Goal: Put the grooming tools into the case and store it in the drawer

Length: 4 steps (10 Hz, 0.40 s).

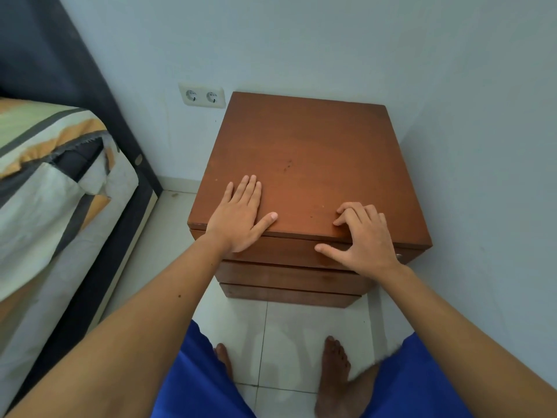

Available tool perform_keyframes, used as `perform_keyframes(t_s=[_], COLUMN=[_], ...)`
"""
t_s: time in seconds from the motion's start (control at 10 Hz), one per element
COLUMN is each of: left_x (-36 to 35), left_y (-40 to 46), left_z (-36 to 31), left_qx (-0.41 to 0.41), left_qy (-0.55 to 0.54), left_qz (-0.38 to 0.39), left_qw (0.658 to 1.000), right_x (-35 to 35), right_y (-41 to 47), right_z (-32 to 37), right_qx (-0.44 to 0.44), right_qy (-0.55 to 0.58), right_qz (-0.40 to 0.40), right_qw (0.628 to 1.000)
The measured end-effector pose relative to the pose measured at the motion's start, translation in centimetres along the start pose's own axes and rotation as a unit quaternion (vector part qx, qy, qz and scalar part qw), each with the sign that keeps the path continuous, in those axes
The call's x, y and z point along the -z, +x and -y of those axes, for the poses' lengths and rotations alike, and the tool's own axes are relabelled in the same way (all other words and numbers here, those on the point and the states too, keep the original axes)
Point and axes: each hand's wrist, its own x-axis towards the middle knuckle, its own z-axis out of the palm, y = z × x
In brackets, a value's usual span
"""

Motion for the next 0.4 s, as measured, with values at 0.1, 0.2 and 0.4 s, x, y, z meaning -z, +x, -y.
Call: perform_keyframes(t_s=[0.1,0.2,0.4], left_x=[0.0,0.0,0.0], left_y=[0.0,0.0,0.0], left_z=[-0.1,-0.2,-0.1], left_qx=[-0.001,0.004,0.005], left_qy=[0.004,0.003,-0.001], left_qz=[-0.001,0.004,-0.003], left_qw=[1.0,1.0,1.0], right_x=[0.2,0.0,-1.4], right_y=[1.6,4.1,6.1], right_z=[0.1,0.0,1.1], right_qx=[-0.03,-0.083,-0.124], right_qy=[0.067,0.101,0.008], right_qz=[0.006,0.024,0.139], right_qw=[0.997,0.991,0.982])
